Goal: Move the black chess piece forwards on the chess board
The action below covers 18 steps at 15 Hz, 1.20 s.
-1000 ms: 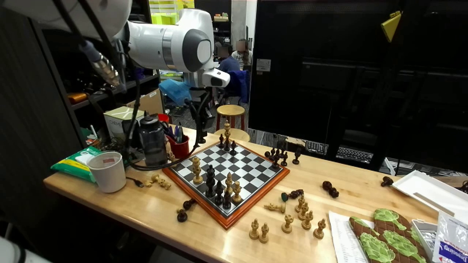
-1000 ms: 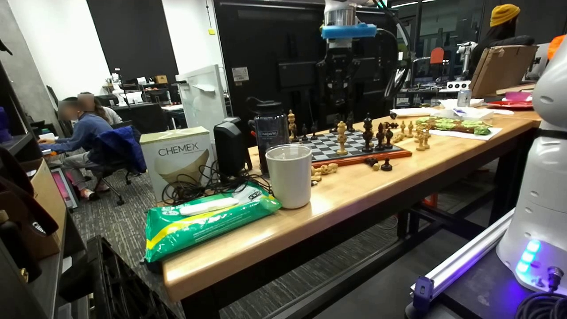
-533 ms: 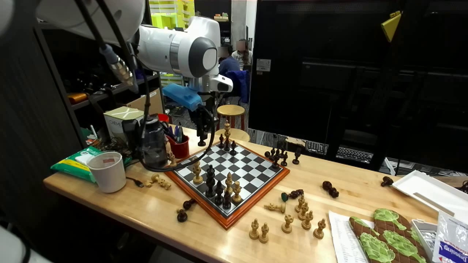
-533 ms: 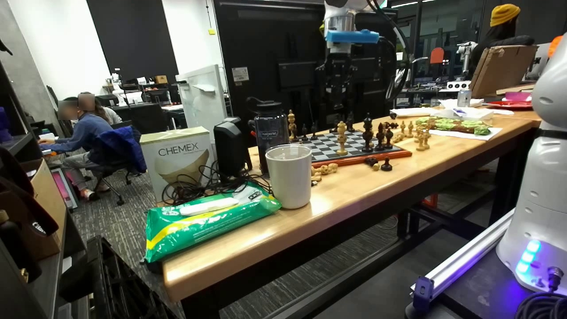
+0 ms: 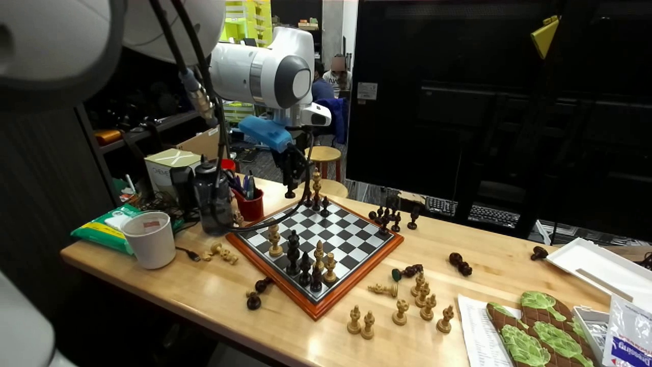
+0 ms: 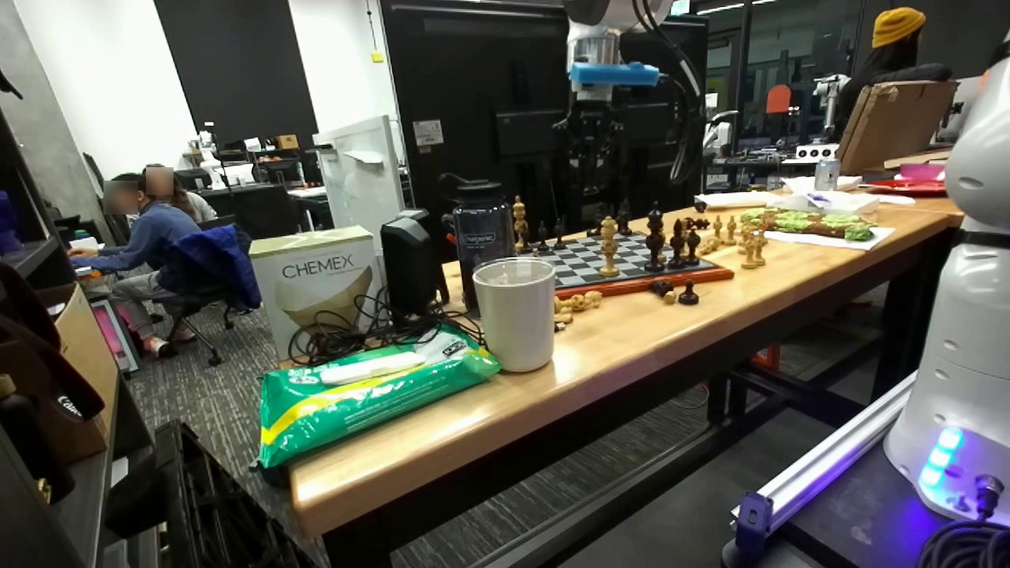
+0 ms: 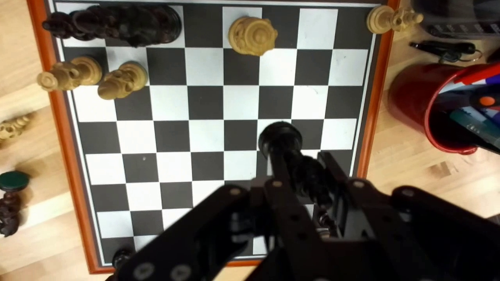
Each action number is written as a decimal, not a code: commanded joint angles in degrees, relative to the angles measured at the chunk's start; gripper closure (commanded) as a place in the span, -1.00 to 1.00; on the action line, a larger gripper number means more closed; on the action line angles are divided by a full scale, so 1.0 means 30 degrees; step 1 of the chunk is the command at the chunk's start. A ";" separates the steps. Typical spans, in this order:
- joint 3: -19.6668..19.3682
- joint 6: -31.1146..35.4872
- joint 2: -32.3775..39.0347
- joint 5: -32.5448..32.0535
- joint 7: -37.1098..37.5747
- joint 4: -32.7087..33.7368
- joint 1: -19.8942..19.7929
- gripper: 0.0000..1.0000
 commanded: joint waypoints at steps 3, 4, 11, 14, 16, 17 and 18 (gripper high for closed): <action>-0.0131 -0.0456 0.1213 -0.0963 0.0039 0.2052 -0.0112 0.88; -0.0157 -0.0606 0.1385 -0.1169 0.0109 0.2398 -0.0109 0.88; -0.0520 -0.0716 0.2470 -0.1502 -0.0043 0.4022 -0.0148 0.88; -0.0605 -0.0729 0.2694 -0.1404 -0.0153 0.4170 -0.0090 0.88; -0.0628 -0.0742 0.2752 -0.1546 0.0114 0.4210 -0.0058 0.88; -0.0623 -0.0735 0.2731 -0.1458 0.0057 0.4189 -0.0050 0.88; -0.0623 -0.0726 0.2777 -0.1580 0.0272 0.4210 -0.0027 0.88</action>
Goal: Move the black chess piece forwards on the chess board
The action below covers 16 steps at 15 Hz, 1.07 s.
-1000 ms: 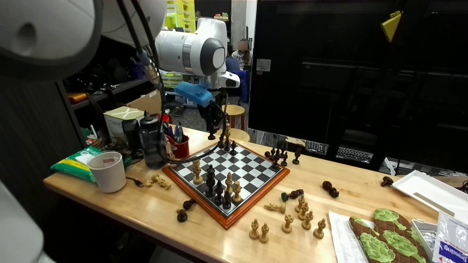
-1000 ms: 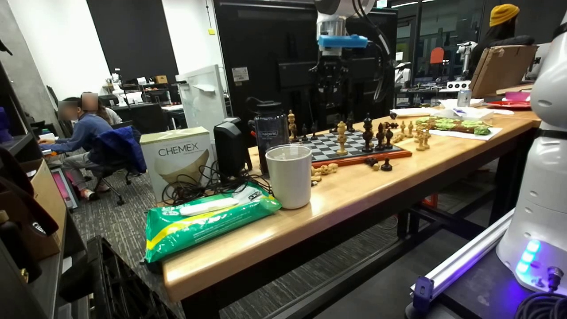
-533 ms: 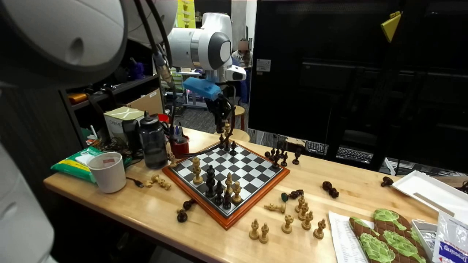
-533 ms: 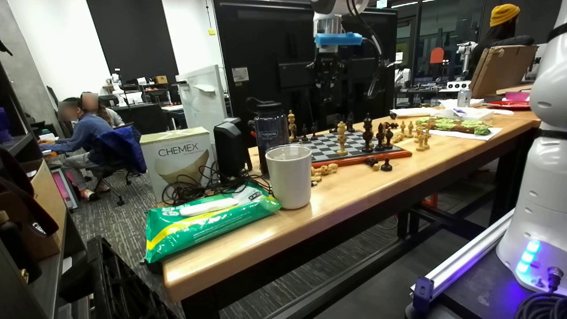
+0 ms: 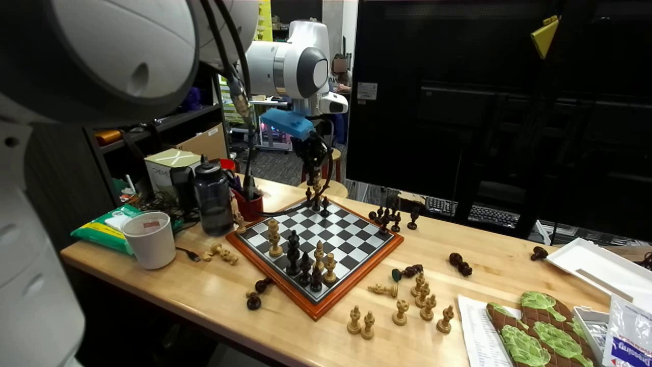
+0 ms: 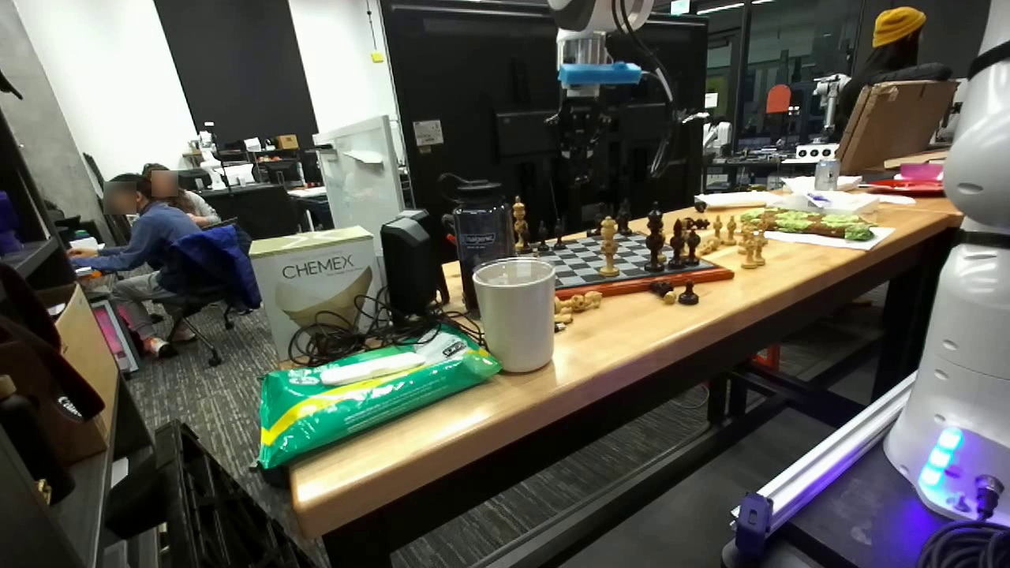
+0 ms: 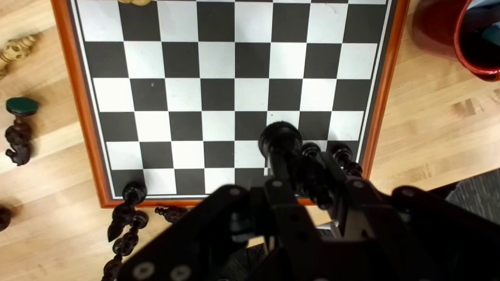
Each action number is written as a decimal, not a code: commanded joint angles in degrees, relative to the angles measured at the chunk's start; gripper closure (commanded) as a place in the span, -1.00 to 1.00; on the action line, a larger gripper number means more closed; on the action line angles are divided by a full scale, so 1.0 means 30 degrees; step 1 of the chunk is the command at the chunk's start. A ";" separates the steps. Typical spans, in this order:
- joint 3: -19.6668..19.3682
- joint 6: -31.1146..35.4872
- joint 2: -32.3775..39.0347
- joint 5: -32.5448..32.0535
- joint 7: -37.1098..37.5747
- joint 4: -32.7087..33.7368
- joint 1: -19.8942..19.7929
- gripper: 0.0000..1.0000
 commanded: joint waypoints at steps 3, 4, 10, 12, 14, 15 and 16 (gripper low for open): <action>-0.0117 -0.0047 0.0055 0.0009 0.0026 0.0064 0.0101 0.51; -0.0119 -0.0047 0.0057 0.0009 0.0027 0.0065 0.0101 0.51; -0.0122 -0.0048 0.0065 0.0009 0.0031 0.0071 0.0101 0.51; -0.0123 -0.0048 0.0066 0.0009 0.0031 0.0074 0.0100 0.51; -0.0123 -0.0048 0.0067 0.0009 0.0032 0.0075 0.0101 0.51; -0.0123 -0.0048 0.0067 0.0009 0.0032 0.0075 0.0101 0.51; -0.0123 -0.0048 0.0068 0.0009 0.0032 0.0076 0.0101 0.88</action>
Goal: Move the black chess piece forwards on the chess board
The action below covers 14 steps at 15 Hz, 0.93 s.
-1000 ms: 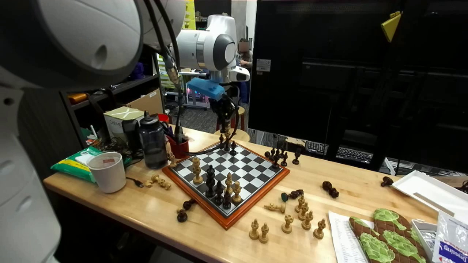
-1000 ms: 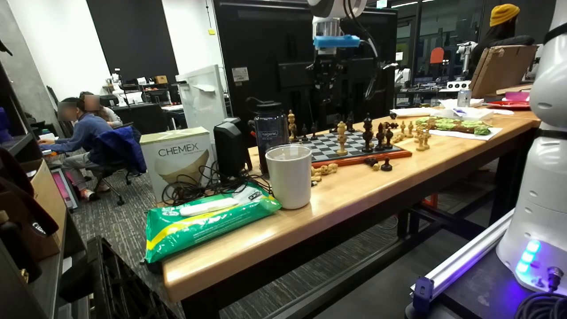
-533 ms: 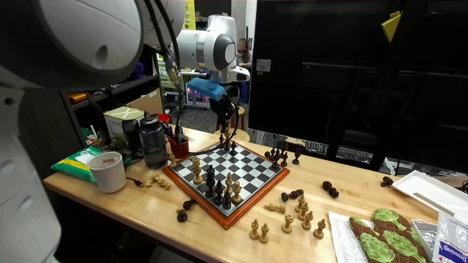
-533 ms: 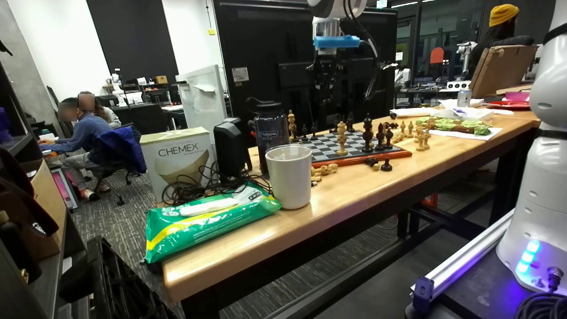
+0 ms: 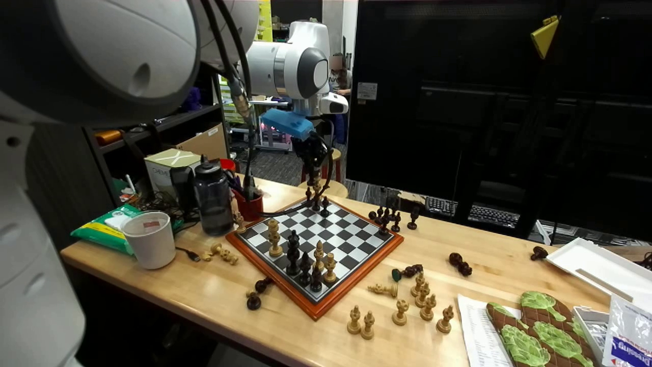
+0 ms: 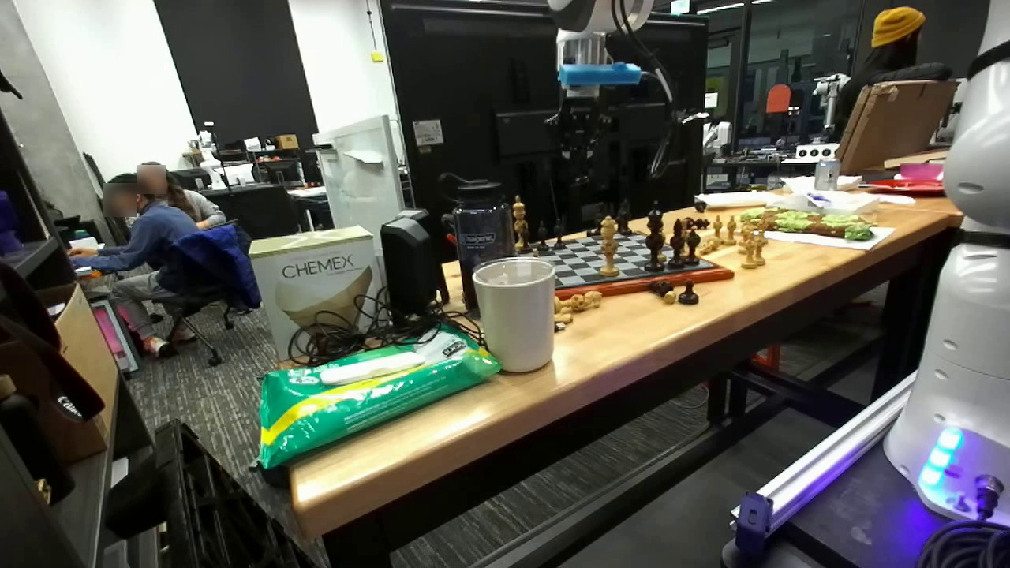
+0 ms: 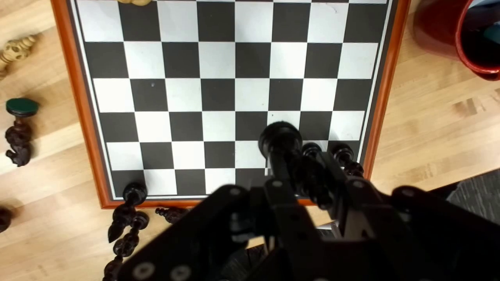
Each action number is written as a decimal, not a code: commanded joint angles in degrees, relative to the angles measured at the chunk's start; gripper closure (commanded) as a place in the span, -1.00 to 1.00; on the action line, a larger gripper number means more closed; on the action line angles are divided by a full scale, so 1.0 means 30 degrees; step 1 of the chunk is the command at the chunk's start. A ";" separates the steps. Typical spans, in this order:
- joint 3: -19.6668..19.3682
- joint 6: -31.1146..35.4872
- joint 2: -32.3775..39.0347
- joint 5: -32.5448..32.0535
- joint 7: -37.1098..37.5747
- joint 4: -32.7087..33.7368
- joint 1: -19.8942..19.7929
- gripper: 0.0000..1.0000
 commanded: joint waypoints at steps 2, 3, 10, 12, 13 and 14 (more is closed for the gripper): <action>-0.0152 -0.0552 0.0502 0.0011 -0.0213 0.0691 0.0052 0.88; -0.0164 -0.0624 0.0681 0.0251 -0.0574 0.0859 0.0022 0.88; -0.0519 -0.0560 0.2370 0.1050 -0.2858 0.2475 -0.0339 0.88; -0.0668 -0.0484 0.2783 0.1184 -0.3382 0.2875 -0.0530 0.88; -0.0730 -0.0453 0.2956 0.1230 -0.3567 0.3055 -0.0614 0.88; -0.0773 -0.0484 0.3159 0.1303 -0.3869 0.3265 -0.0708 0.88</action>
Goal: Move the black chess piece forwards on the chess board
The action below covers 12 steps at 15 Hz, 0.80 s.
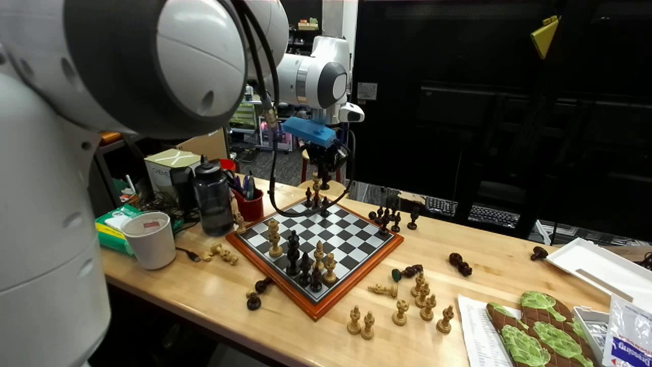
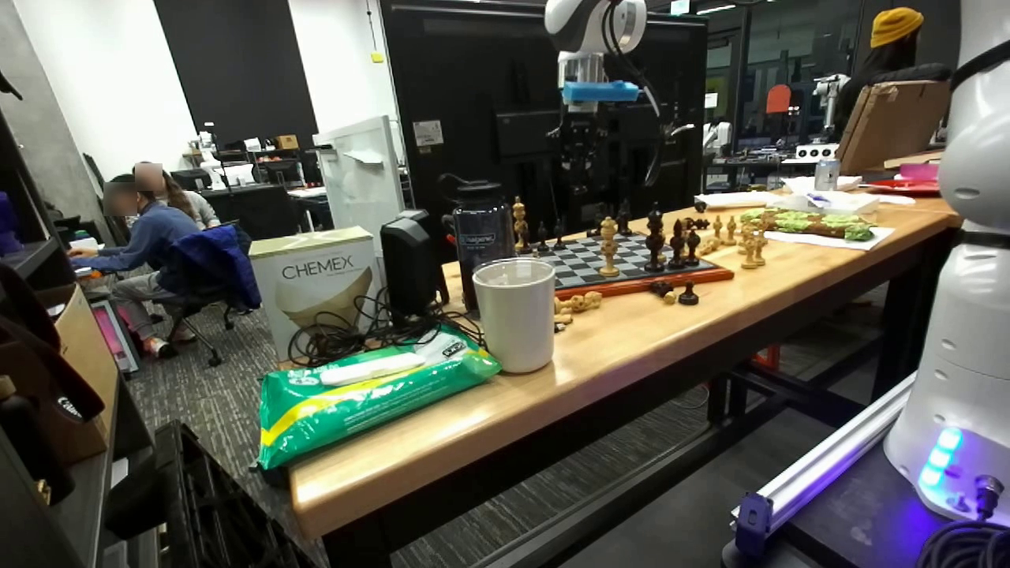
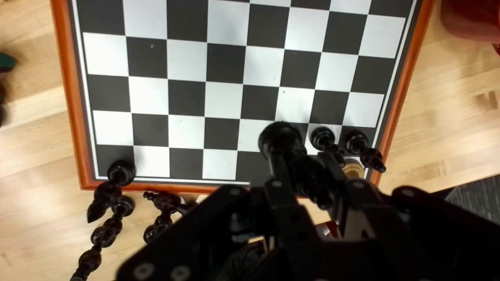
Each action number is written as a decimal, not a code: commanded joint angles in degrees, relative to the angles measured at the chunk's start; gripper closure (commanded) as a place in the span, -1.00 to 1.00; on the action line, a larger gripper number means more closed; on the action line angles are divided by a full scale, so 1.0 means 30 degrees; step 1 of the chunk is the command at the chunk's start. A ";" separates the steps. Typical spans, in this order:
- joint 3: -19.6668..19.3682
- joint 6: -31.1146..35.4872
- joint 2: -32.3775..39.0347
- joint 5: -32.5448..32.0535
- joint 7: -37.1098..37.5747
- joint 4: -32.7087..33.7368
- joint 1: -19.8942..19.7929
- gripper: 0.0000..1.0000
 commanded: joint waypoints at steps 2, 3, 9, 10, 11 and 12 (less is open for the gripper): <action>-0.0262 -0.0298 0.1049 0.0681 -0.1609 0.1384 -0.0350 0.88; -0.0272 -0.0215 0.1197 0.0800 -0.1858 0.1494 -0.0430 0.88; -0.0379 -0.0537 0.2302 0.1552 -0.3176 0.2418 -0.0958 0.88; -0.0419 -0.0606 0.2487 0.1488 -0.3195 0.2592 -0.1013 0.88; -0.0439 -0.0623 0.2621 0.1468 -0.3290 0.2703 -0.1072 0.88; -0.0424 -0.0637 0.2748 0.1548 -0.3484 0.2806 -0.1140 0.88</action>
